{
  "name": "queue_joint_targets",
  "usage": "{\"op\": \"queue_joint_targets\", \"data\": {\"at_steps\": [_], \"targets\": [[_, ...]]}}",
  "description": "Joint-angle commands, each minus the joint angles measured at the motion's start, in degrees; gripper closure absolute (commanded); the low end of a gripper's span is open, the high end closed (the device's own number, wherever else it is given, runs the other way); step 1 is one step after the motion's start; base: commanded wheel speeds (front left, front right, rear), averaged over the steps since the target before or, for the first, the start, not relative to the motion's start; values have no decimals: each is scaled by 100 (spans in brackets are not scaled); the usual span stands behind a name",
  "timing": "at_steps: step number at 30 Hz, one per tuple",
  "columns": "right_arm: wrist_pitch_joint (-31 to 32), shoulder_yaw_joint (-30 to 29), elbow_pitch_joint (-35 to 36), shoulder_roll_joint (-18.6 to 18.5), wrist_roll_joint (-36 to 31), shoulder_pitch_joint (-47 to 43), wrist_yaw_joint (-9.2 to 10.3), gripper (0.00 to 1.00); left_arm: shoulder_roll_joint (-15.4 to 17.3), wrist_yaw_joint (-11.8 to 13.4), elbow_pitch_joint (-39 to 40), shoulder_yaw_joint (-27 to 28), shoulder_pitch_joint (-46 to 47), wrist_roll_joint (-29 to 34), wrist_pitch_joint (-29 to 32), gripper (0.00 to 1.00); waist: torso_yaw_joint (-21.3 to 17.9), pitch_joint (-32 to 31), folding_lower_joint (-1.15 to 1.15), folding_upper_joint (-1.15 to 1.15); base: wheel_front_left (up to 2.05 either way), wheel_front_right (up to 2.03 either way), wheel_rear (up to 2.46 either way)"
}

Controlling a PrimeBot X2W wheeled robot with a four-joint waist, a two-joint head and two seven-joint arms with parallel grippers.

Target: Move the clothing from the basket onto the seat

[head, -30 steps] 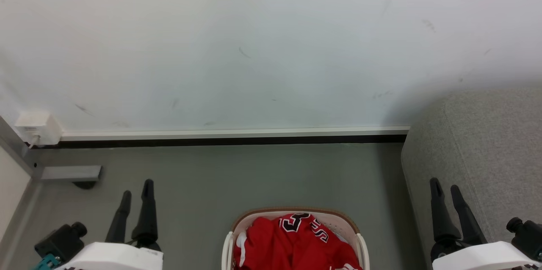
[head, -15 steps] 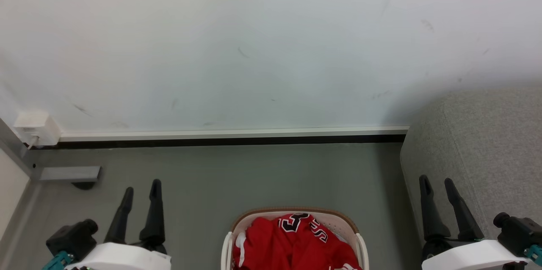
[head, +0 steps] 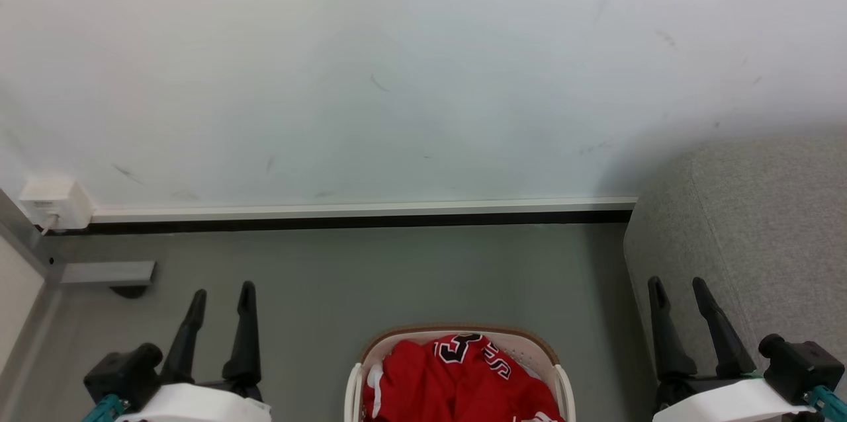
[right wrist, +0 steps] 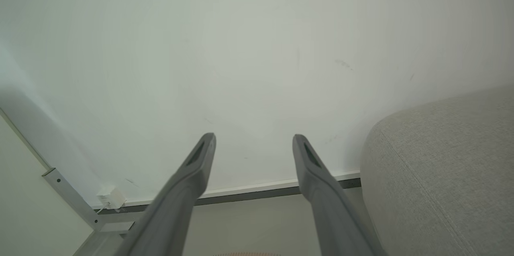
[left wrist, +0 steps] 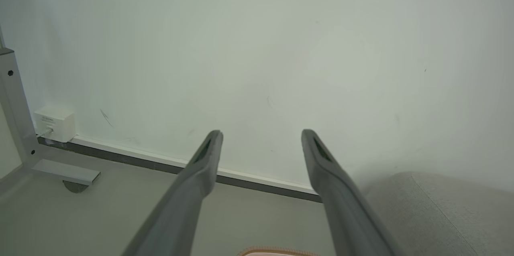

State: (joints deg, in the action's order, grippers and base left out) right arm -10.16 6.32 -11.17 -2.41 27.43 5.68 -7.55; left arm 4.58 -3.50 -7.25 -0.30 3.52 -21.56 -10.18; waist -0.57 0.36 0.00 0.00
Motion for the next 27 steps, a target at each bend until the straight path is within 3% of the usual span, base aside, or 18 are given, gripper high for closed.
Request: {"op": "queue_joint_targets", "data": {"at_steps": [1, 27], "targets": [[-67, 2, 13, -60, -174, 76, 8, 0, 50, -12, 48, 12, -2, 215, -66, 0, -2, -3, 0, 0, 0, 0, 0], [-368, 177, -81, -66, -1221, 129, 10, 0, 28, 27, 86, -38, -64, 1511, -382, 0, -16, -14, 0, 0, 0, 0, 0]]}}
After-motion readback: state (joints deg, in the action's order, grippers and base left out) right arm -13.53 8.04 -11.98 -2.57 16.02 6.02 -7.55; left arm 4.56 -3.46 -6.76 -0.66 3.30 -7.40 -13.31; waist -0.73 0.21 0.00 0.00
